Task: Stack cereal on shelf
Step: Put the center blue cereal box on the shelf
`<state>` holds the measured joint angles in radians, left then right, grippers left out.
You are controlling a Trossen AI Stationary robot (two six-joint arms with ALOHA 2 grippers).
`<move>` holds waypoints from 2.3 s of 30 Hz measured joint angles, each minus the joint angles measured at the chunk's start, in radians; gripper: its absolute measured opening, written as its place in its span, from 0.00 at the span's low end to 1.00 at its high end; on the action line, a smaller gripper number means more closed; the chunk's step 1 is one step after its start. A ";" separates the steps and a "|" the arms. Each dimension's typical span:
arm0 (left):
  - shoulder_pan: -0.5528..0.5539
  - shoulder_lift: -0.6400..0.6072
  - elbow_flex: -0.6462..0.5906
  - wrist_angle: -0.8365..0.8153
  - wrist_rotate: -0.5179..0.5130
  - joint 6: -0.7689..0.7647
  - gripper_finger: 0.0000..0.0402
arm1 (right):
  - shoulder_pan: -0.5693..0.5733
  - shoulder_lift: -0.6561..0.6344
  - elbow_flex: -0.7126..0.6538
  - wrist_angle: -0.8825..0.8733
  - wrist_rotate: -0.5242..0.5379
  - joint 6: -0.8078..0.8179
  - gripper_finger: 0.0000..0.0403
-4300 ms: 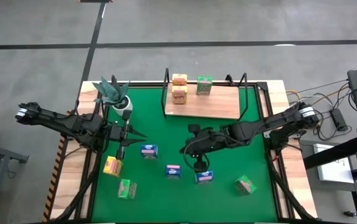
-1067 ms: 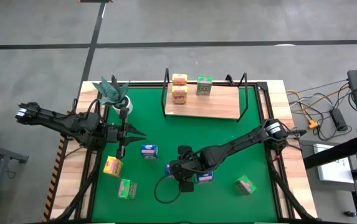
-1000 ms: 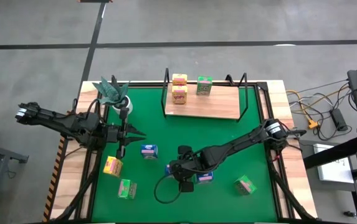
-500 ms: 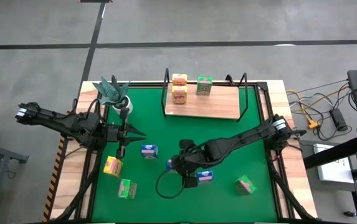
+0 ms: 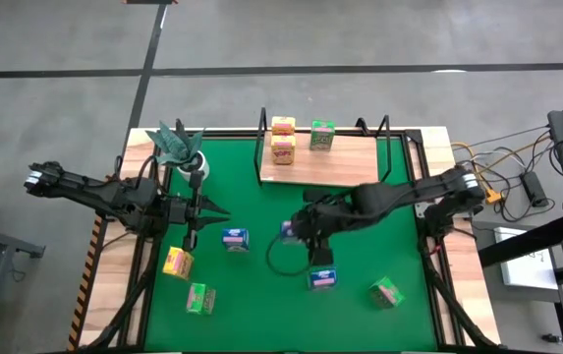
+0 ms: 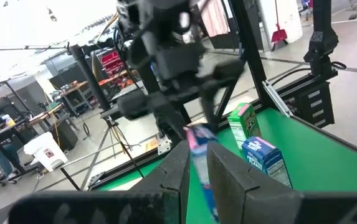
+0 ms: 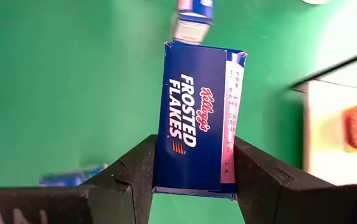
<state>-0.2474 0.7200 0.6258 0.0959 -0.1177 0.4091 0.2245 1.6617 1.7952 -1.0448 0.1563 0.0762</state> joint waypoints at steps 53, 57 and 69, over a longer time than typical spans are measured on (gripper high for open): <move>0.000 0.004 0.000 0.008 -0.004 0.001 0.10 | -0.777 -0.546 -0.812 0.316 -0.103 -0.098 0.61; 0.000 0.004 0.000 0.008 -0.004 0.001 0.10 | -0.777 -0.547 -0.744 0.296 -0.103 -0.087 0.62; 0.000 0.004 0.000 0.007 -0.003 -0.007 0.10 | -0.667 -0.546 -0.585 0.230 -0.111 -0.014 0.47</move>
<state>-0.2473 0.7242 0.6259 0.1028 -0.1211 0.4020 -0.4427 1.1156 1.2104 -0.8152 0.0448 0.0623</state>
